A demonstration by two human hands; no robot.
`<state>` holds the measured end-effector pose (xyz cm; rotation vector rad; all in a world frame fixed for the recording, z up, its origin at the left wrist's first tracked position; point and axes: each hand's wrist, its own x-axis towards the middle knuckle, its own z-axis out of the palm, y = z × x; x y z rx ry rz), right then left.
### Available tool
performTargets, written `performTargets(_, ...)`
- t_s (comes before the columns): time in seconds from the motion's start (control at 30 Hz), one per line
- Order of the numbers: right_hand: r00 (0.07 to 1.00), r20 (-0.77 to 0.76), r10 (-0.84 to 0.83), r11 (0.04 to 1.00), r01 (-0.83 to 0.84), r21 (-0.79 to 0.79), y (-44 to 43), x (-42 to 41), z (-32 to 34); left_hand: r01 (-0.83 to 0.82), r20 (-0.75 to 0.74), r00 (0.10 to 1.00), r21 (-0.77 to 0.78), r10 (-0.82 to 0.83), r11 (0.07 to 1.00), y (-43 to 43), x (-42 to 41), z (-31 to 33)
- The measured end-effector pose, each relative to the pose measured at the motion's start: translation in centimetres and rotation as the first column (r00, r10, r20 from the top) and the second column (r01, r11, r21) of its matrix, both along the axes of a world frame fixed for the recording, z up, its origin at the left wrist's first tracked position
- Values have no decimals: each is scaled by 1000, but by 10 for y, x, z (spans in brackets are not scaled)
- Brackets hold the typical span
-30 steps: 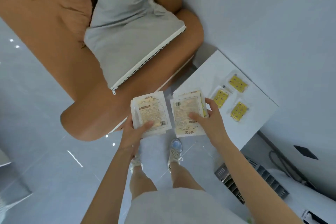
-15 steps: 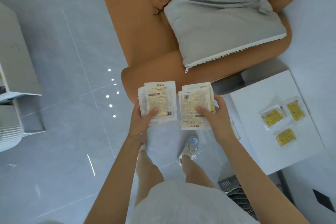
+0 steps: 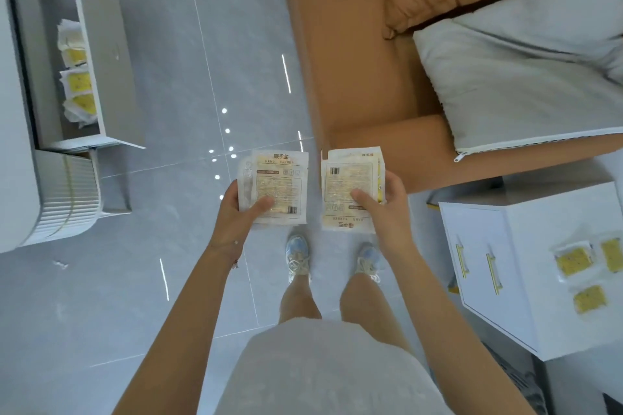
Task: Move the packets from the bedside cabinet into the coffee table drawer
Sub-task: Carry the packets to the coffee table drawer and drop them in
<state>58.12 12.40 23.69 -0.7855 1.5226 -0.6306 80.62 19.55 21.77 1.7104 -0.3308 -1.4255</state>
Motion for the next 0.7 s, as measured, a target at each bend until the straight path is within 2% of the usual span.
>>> performTargets(0.3, 974, -25, 225, 974, -224, 25, -42, 107, -3, -242, -62, 968, 8, 242, 970, 4, 86, -10)
performTargets(0.5, 942, 21, 336, 941, -337, 37, -90, 176, -7, -394, -66, 917, -5, 393, 919, -26, 140, -16)
performTargets(0.7, 872, -15, 490, 871, -489, 38, -166, 253, -15, -498, -63, 866, -12, 497, 867, -73, 205, -27)
